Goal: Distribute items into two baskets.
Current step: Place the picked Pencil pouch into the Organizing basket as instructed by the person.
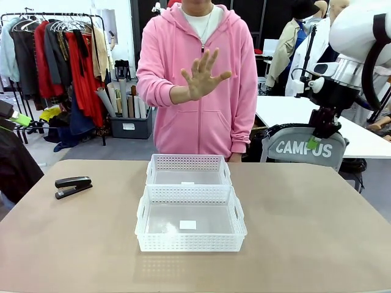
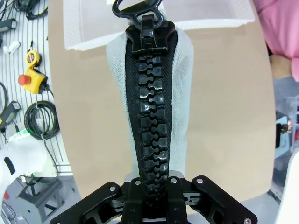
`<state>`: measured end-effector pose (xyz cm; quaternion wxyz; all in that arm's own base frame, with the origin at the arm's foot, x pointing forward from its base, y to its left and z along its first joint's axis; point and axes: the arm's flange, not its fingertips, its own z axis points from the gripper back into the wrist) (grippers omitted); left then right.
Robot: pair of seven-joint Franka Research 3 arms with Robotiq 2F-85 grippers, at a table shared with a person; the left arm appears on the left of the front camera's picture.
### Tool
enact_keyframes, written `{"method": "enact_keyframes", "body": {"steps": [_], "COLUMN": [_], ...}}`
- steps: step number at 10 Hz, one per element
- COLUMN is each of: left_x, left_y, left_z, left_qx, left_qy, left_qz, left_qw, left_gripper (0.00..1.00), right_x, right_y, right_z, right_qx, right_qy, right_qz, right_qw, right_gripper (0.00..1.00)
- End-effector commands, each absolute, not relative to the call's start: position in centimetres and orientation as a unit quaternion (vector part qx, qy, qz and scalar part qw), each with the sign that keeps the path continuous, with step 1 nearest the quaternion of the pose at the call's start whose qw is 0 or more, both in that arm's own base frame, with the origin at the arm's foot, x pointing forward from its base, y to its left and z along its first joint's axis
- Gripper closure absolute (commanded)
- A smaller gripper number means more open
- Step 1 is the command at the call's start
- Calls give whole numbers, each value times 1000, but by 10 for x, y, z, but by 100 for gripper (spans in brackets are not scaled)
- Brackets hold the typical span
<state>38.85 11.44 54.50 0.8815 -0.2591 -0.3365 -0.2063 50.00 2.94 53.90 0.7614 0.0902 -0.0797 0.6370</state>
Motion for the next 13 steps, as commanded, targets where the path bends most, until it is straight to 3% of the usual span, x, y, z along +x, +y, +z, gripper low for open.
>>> {"method": "enact_keyframes", "body": {"steps": [1,13], "left_x": [388,388], "left_y": [116,116], "left_z": [545,545], "left_qx": [-264,-264], "left_qy": [-343,-343], "left_qz": [-210,-210], "left_qw": [877,877], "left_gripper": [0,0], "right_x": [499,495], "right_y": [28,40], "right_z": [541,536], "right_qx": [90,87], "right_qy": [-82,-77], "right_qz": [636,639], "right_qw": [762,760], "right_gripper": [100,100]}}
